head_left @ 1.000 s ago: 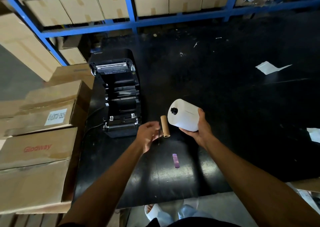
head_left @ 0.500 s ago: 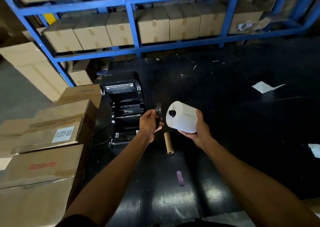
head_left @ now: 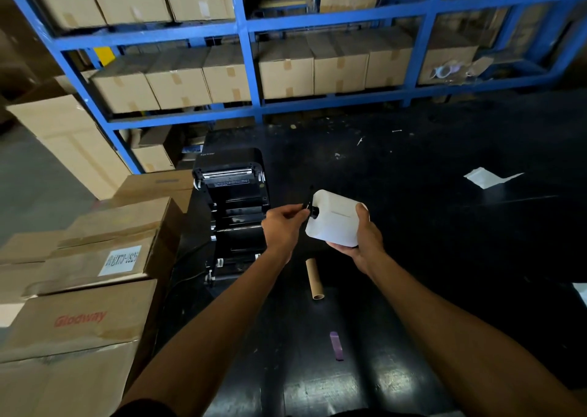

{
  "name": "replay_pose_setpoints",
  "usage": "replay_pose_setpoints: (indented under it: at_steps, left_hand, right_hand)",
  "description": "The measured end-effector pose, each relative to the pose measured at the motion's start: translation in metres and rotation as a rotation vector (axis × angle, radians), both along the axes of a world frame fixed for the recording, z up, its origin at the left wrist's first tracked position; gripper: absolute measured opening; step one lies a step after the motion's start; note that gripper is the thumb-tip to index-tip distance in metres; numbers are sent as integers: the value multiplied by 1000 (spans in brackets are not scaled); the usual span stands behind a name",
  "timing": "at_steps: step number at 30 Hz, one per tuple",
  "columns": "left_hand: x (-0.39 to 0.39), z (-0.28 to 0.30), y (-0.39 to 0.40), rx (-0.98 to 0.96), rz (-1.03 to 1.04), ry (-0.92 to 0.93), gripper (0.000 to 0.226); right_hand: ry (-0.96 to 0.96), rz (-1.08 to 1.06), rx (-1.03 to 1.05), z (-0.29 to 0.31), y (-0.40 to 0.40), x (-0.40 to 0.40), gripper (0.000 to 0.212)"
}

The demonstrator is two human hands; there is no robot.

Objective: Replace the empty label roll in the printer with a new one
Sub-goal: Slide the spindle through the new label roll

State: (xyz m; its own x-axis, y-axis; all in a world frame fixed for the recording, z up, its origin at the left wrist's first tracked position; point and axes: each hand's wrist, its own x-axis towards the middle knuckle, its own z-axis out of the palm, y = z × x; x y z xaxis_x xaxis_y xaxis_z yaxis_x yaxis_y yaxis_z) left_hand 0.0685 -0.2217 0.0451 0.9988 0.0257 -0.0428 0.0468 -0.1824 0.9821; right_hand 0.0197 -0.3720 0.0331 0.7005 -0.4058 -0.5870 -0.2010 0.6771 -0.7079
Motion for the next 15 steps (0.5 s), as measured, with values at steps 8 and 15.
replay_pose_setpoints:
  at_steps: [8, 15]
  left_hand:
    - [3, 1, 3, 39, -88, -95, 20]
    - [15, 2, 12, -5, -114, -19, 12]
  right_hand:
    - [16, 17, -60, 2, 2, 7, 60]
    - [12, 50, -96, 1, 5, 10, 56]
